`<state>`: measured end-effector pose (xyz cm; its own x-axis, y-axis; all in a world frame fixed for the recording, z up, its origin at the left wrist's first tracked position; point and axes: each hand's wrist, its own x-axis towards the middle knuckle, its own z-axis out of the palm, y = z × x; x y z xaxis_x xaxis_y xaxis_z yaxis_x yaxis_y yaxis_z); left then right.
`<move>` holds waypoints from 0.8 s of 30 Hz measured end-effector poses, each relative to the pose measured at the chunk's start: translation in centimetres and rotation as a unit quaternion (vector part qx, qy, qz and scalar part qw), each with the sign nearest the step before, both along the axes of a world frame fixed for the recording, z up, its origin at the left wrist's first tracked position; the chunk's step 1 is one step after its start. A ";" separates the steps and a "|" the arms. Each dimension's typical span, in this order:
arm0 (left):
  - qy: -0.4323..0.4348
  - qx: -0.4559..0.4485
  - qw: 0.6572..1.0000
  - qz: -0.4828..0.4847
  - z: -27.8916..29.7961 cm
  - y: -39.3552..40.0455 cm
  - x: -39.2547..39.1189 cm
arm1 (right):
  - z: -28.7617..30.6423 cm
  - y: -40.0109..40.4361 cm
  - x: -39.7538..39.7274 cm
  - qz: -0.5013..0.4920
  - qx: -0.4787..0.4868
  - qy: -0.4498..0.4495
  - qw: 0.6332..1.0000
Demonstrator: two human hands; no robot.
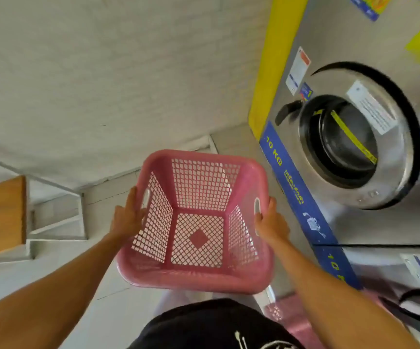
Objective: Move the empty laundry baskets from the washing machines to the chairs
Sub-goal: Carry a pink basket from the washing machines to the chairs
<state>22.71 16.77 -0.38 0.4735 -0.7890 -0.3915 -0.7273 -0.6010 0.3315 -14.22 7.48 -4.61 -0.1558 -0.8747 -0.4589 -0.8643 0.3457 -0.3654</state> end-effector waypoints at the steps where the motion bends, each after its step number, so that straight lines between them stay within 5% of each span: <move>1: -0.001 -0.001 1.000 0.025 0.4 1.6 1.5 | 0.8 -0.2 1.9 0.033 -0.013 0.006 0.999; 11: 0.095 0.048 0.973 0.204 4.8 23.6 9.5 | 6.1 6.5 17.3 0.376 -0.039 0.069 0.923; 24: 0.083 -0.007 0.855 0.512 7.0 54.8 13.0 | 8.7 27.5 39.5 0.621 -0.092 0.040 0.777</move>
<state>35.67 71.57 6.59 0.8574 0.0006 -0.5146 0.2356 -0.8894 0.3916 25.32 34.98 4.05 0.8403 -0.4224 -0.3399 -0.5114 -0.8255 -0.2386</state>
